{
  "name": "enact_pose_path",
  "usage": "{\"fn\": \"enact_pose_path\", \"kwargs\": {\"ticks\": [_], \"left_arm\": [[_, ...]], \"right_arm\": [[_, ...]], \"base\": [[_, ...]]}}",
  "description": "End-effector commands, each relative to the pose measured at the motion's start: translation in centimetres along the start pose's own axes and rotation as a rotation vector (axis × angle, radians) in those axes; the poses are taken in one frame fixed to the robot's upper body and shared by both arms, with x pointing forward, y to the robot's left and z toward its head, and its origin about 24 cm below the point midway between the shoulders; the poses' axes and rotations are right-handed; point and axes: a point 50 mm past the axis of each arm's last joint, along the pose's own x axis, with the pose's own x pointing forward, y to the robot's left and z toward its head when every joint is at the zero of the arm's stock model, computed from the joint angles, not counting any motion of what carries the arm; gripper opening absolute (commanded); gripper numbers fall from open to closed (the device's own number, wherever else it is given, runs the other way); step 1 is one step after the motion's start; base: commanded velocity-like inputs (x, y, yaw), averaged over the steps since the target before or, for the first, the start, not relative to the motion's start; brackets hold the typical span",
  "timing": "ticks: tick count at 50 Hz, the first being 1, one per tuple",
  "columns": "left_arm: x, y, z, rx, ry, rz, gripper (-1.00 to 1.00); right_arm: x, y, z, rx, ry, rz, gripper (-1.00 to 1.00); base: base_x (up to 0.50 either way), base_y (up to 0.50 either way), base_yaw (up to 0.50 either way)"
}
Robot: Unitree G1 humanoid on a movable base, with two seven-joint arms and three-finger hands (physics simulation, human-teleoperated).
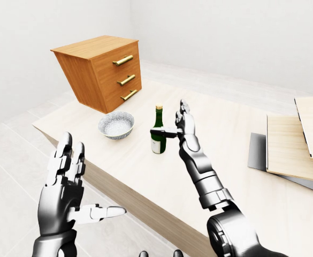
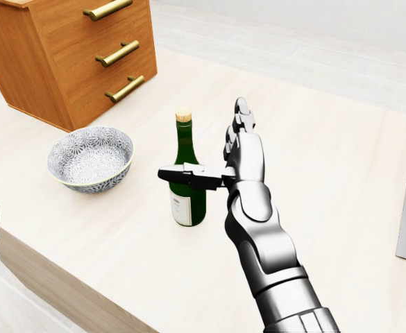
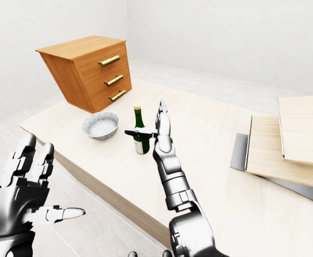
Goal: Put the wine bottle on the wine rack.
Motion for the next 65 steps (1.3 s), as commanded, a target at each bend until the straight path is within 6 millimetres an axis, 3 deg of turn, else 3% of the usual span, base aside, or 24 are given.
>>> {"fn": "enact_pose_path", "kwargs": {"ticks": [1,21,65], "left_arm": [[0.2,-0.2,0.4,0.005,-0.023,-0.006,1.0],[0.3,-0.5,0.7,0.008,-0.031,-0.013,1.0],[-0.1,-0.4,0.0,-0.002,0.011,-0.008,1.0]], "right_arm": [[0.8,0.2,-0.2,-0.007,0.017,0.0,1.0],[2.4,0.2,0.2,-0.036,0.02,-0.001,1.0],[3.5,2.1,1.6,-0.136,0.048,0.06,1.0]], "base": [[0.0,0.0,0.0],[0.0,0.0,0.0],[0.0,0.0,0.0]]}}
